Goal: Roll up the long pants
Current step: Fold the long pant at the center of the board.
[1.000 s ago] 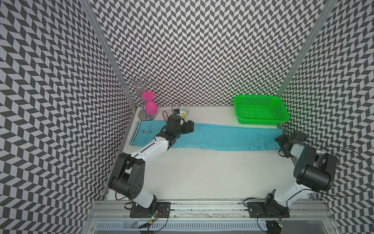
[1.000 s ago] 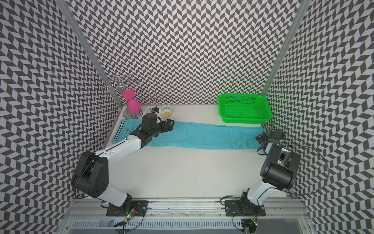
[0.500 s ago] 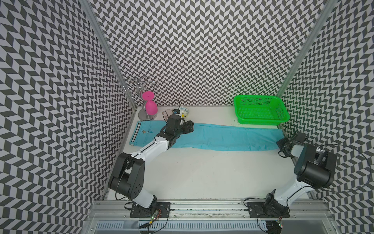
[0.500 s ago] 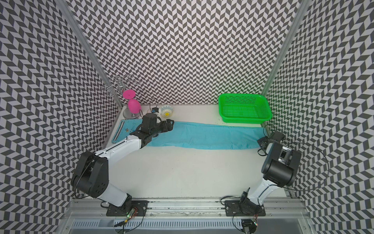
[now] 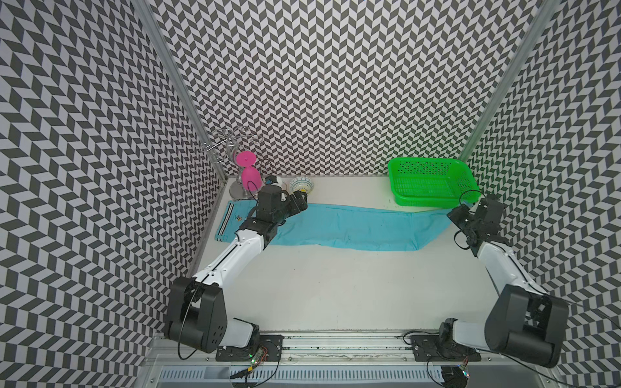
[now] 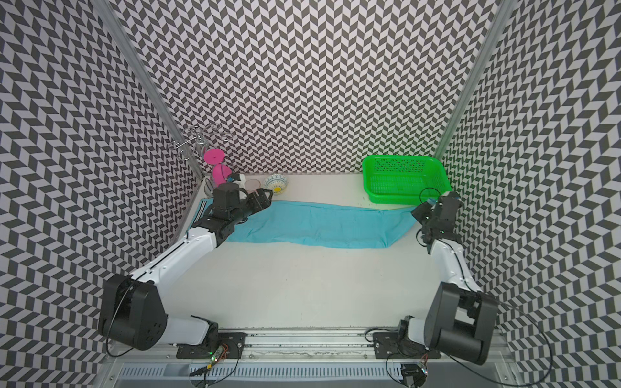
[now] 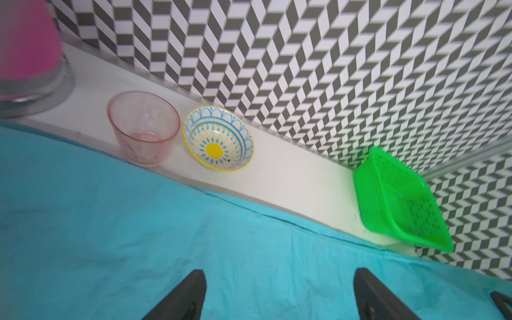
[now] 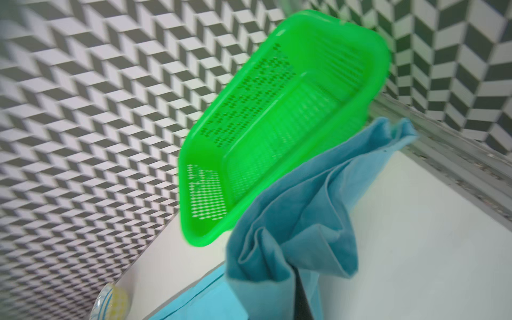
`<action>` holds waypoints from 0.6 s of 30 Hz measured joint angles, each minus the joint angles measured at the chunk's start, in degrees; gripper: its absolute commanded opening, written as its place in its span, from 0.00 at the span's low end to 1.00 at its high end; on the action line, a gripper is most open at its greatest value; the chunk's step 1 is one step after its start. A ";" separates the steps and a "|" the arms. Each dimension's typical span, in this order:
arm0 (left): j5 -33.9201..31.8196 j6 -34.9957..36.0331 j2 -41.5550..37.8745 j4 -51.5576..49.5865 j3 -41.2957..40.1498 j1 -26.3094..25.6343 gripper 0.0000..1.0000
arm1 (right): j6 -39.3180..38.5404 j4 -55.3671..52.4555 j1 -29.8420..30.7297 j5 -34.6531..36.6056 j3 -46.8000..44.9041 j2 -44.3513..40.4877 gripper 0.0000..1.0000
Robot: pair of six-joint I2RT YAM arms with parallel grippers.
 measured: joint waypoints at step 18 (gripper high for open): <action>7.43 -1.20 -7.76 -4.00 -4.79 12.76 0.89 | 8.26 0.57 60.15 17.97 21.92 30.73 0.18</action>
